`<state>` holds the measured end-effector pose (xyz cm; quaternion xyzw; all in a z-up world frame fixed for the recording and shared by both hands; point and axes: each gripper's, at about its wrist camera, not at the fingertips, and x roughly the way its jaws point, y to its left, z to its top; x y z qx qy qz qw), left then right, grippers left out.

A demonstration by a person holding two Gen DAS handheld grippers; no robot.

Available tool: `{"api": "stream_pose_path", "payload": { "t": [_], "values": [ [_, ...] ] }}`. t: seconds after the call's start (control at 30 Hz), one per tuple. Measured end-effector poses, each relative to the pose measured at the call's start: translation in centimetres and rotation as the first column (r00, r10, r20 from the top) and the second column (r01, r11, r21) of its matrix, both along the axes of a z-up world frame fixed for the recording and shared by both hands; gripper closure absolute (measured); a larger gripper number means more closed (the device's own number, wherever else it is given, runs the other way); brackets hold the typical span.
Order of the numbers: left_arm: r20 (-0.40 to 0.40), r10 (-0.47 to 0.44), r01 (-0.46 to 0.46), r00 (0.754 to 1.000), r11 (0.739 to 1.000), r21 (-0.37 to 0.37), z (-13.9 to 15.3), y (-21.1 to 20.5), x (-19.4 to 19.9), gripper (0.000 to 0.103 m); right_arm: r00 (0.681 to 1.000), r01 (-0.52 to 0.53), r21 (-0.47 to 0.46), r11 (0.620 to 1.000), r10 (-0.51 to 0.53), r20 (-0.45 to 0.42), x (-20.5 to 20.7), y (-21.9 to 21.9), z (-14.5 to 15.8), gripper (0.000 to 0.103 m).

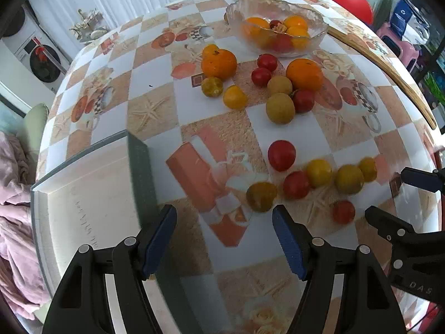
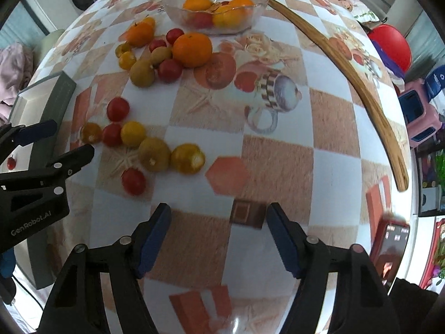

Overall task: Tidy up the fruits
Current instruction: 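Move both grippers back to the tomato cluster on the tablecloth, then grasp a dark yellow tomato with left gripper while right gripper grasps a yellow-orange tomato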

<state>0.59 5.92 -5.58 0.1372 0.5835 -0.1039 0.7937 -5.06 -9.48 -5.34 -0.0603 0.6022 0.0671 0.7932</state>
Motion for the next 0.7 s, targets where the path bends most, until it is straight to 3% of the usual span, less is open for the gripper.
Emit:
{"api": "stream_pose_path", "payload": {
  "t": [0.3,0.4,0.57,0.7],
  "values": [
    [0.0,0.003,-0.003,1.0,1.0,-0.014,-0.4,-1.1,0.9,0.03,0.997,-0.051,0.006,0.999,0.051,0.054,3.7,0.9,0.3,0.037],
    [-0.009,0.005,-0.005,1.0,1.0,-0.021,-0.4,-1.1,1.1,0.031,0.995,-0.075,0.012,0.997,0.074,0.068,4.0,1.9,0.5,0.045],
    [-0.038,-0.009,0.006,0.999,0.998,-0.061,-0.3,-1.4,1.4,0.052,0.992,-0.112,0.055,0.992,0.109,0.06,3.9,4.1,0.4,0.08],
    [-0.06,-0.048,0.042,0.997,0.995,-0.09,-0.2,-2.0,1.2,0.077,0.996,-0.084,0.11,0.99,0.08,0.037,3.8,3.5,0.3,0.081]
  ]
}}
